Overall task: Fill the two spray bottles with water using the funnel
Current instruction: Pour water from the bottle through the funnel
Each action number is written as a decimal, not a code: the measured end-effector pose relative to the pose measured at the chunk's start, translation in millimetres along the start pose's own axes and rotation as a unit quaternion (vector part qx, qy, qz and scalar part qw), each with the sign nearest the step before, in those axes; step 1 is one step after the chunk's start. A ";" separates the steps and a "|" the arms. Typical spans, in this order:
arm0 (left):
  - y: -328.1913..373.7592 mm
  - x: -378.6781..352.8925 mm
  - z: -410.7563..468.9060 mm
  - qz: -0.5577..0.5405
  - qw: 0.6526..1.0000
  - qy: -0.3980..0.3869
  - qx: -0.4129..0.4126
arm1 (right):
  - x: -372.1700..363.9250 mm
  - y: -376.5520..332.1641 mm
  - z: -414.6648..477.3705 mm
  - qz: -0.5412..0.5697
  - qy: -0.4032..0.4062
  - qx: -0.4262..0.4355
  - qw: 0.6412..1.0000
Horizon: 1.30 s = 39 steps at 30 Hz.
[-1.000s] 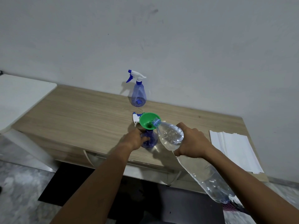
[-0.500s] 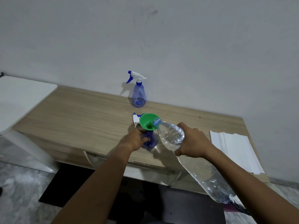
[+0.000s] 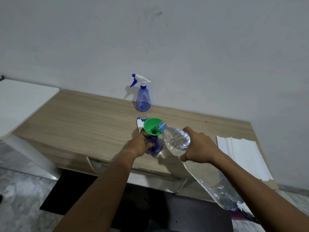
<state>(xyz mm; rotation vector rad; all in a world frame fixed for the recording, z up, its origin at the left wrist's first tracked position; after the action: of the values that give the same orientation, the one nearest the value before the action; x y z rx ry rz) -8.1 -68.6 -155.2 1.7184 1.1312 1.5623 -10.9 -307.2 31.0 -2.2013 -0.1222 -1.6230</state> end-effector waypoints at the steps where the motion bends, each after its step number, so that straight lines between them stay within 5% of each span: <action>1: 0.5 0.0 -0.5 0.007 1.000 0.000 0.004 | 0.1 -0.2 0.2 0.000 0.000 0.001 1.000; 39: -6.1 -4.3 1.9 -0.015 1.000 -0.018 0.004 | -4.0 3.1 2.9 0.016 -0.007 0.005 1.000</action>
<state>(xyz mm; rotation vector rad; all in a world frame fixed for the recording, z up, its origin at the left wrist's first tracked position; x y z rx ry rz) -7.4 -69.0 -162.9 1.7197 1.1422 1.5059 -8.6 -308.3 25.7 -2.1968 -0.0974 -1.5865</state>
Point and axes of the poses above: each hand's wrist, its own z-axis towards the middle knuckle, its own x-axis out of the back of the hand, y = z × x, the point moved 8 cm from there along z, towards the middle knuckle, and after that the axes turned 8 degrees about -x, right-handed, at the moved point
